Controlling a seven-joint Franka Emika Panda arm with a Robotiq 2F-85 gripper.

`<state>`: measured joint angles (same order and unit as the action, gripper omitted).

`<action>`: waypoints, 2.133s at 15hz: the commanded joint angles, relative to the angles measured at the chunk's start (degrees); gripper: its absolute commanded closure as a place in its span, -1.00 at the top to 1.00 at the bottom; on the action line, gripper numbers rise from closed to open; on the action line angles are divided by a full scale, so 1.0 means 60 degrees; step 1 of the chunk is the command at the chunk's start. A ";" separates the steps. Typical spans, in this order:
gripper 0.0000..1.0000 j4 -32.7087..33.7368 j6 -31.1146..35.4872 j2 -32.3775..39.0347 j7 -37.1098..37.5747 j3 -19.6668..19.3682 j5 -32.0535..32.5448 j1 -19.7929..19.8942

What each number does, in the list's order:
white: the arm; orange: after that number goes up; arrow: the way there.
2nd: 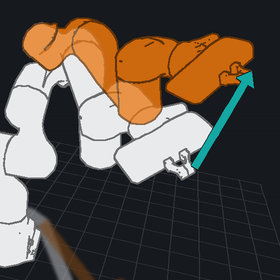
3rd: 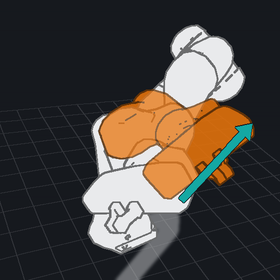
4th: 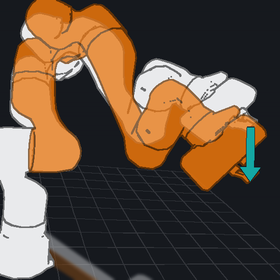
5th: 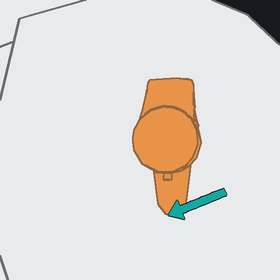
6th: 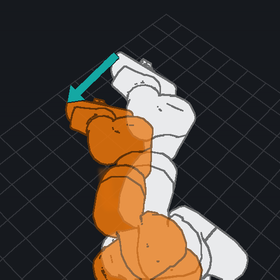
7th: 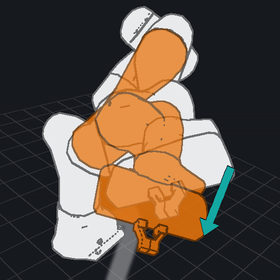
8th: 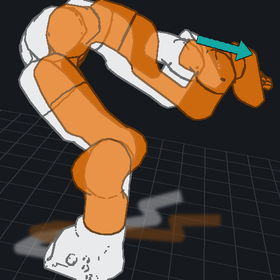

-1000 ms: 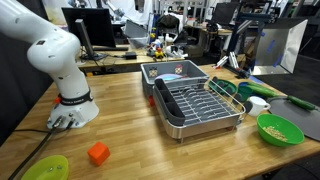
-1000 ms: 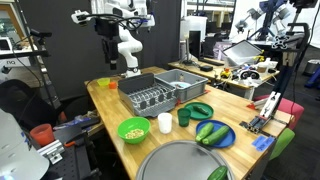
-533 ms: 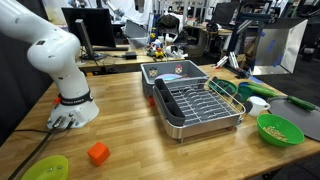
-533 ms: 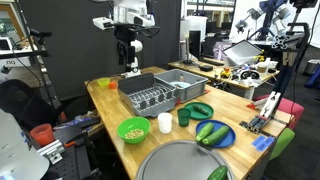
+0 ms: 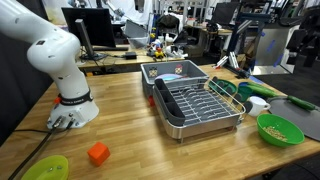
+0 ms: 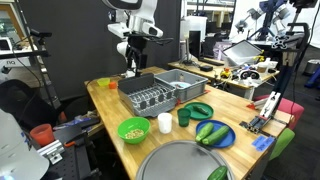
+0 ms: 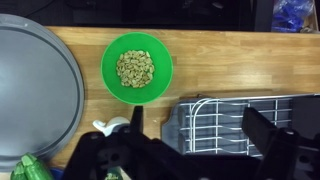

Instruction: Pour the contents of the green cup into the bowl

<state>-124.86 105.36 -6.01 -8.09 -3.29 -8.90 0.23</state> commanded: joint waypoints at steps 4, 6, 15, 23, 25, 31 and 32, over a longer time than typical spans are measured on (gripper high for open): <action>1.00 0.0089 -0.0097 0.0035 -0.0019 0.0063 -0.0003 0.0068; 1.00 0.0089 -0.0102 0.0035 -0.0019 0.0063 -0.0003 0.0068; 1.00 0.1374 -0.1391 0.1143 -0.0203 -0.0191 -0.0019 0.0298; 1.00 0.3743 -0.1617 0.3517 0.0194 -0.0334 0.0160 0.0750; 1.00 0.3801 -0.0885 0.3802 0.0523 -0.0242 -0.0113 0.0702; 1.00 0.3714 0.0238 0.3858 0.1402 -0.0206 -0.0216 0.0730; 1.00 0.3709 0.0255 0.3840 0.1455 -0.0213 -0.0228 0.0730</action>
<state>-102.75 107.04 17.01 0.54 -5.19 -10.47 4.01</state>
